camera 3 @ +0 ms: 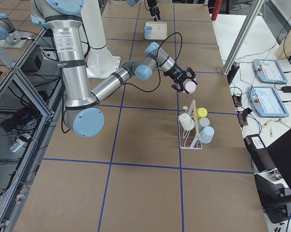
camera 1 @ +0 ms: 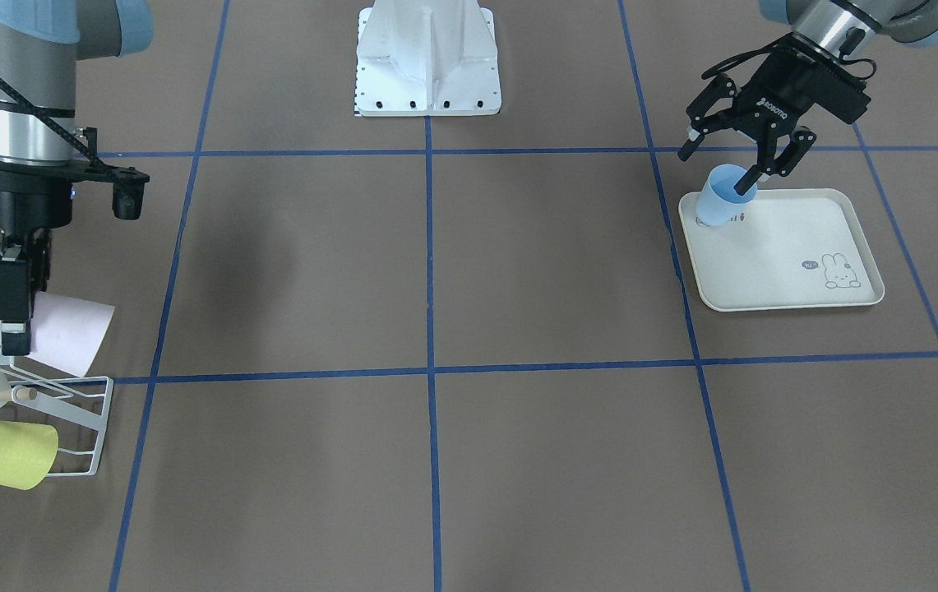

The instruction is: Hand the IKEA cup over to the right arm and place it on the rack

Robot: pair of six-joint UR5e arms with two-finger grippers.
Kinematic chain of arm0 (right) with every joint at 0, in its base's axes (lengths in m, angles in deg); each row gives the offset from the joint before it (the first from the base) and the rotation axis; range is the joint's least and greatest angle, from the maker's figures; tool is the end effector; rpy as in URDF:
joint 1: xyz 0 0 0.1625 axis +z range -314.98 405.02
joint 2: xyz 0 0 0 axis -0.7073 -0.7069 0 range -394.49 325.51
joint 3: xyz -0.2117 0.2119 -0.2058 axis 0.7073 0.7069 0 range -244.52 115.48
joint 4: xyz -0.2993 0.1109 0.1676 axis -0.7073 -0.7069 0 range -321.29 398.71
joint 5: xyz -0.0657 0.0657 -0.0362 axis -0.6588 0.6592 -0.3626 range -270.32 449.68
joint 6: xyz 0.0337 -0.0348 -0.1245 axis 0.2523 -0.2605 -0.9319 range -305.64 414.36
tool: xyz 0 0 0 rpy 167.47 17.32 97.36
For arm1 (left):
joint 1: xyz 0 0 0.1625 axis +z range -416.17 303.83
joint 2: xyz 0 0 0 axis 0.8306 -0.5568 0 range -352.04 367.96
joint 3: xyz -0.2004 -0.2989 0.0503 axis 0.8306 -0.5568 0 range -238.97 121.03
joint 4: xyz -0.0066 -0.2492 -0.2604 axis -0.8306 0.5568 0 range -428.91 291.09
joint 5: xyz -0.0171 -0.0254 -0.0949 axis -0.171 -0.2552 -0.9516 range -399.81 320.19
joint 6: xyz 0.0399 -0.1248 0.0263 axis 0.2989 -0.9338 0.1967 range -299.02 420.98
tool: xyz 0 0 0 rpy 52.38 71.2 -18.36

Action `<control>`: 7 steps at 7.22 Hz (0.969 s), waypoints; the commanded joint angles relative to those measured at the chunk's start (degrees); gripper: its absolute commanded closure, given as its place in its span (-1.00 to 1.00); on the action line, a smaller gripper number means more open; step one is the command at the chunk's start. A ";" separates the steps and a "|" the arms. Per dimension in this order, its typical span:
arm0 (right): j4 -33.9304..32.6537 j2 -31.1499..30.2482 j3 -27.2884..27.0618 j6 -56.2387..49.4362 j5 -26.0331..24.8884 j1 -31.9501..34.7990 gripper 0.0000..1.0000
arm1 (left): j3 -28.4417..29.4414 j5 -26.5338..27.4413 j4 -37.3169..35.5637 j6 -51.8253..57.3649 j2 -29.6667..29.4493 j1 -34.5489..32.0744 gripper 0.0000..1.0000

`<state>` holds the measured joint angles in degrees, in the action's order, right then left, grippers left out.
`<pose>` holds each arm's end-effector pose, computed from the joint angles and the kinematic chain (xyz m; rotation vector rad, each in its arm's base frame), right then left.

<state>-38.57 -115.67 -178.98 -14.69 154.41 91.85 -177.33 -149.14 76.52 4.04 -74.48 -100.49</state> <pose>-0.1977 -0.4889 0.3499 0.7658 0.6605 -1.6369 0.2322 -0.3512 0.3370 0.5985 1.2038 0.0583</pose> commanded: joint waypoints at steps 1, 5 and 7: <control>0.02 -3.97 -0.06 -4.43 -4.95 0.10 1.00 | -0.04 0.00 0.03 -0.18 -0.18 0.03 -1.00; 0.11 -4.34 2.84 -3.46 -7.34 -0.69 1.00 | -0.12 0.00 0.03 -0.27 -0.27 0.03 -1.00; 0.11 -4.34 3.11 -1.19 -8.48 -1.65 1.00 | -0.13 0.00 0.03 -0.27 -0.36 0.03 -1.00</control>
<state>-38.42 -120.01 -176.13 -17.42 146.78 90.87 -177.43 -149.14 76.55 3.78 -74.80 -100.46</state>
